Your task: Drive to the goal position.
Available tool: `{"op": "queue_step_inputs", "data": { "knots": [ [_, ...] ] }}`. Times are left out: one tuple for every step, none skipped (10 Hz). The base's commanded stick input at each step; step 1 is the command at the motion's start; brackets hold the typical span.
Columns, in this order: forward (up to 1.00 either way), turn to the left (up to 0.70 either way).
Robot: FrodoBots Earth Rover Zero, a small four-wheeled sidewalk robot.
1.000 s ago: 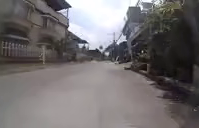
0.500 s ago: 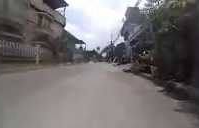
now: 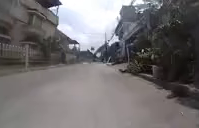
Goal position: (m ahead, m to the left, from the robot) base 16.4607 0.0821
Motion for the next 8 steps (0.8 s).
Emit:
{"op": "queue_step_inputs", "data": {
  "knots": [
    [1.0,0.0],
    [1.0,0.0],
    [1.0,-0.03],
    [1.0,-0.25],
    [1.0,-0.4],
    [1.0,-0.35],
    [1.0,-0.15],
    [1.0,0.0]
  ]
}}
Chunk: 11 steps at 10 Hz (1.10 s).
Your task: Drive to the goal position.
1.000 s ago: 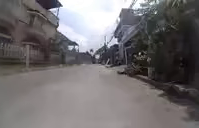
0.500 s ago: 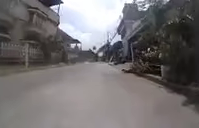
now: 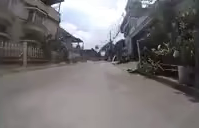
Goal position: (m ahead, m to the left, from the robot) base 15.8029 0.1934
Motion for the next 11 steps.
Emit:
{"op": "queue_step_inputs", "data": {
  "knots": [
    [1.0,0.0],
    [1.0,0.0],
    [1.0,0.0],
    [1.0,0.0],
    [1.0,0.0],
    [1.0,0.0],
    [1.0,0.0],
    [1.0,0.0],
    [1.0,0.0],
    [1.0,0.0],
    [1.0,0.0]
  ]
}}
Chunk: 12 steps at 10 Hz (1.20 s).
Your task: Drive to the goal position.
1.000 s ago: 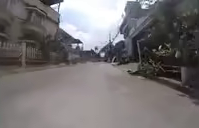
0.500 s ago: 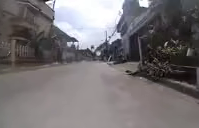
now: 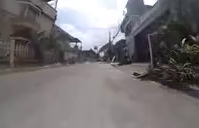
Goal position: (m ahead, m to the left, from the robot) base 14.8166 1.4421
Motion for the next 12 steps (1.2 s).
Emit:
{"op": "queue_step_inputs", "data": {
  "knots": [
    [1.0,-0.12],
    [1.0,-0.4],
    [1.0,-0.4],
    [1.0,-0.4],
    [1.0,-0.3],
    [1.0,-0.02],
    [1.0,0.0],
    [1.0,0.0],
    [1.0,0.0],
    [1.0,0.0],
    [1.0,0.0],
    [1.0,0.0]
  ]
}}
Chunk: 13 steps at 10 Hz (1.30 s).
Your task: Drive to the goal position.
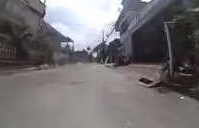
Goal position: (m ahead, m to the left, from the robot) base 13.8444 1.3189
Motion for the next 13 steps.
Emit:
{"op": "queue_step_inputs", "data": {
  "knots": [
    [1.0,0.0],
    [1.0,0.0],
    [1.0,0.0],
    [1.0,0.0],
    [1.0,0.0],
    [1.0,-0.2],
    [1.0,-0.39],
    [1.0,-0.4],
    [1.0,-0.4],
    [1.0,-0.31],
    [1.0,-0.05],
    [1.0,0.0],
    [1.0,0.0]
  ]
}}
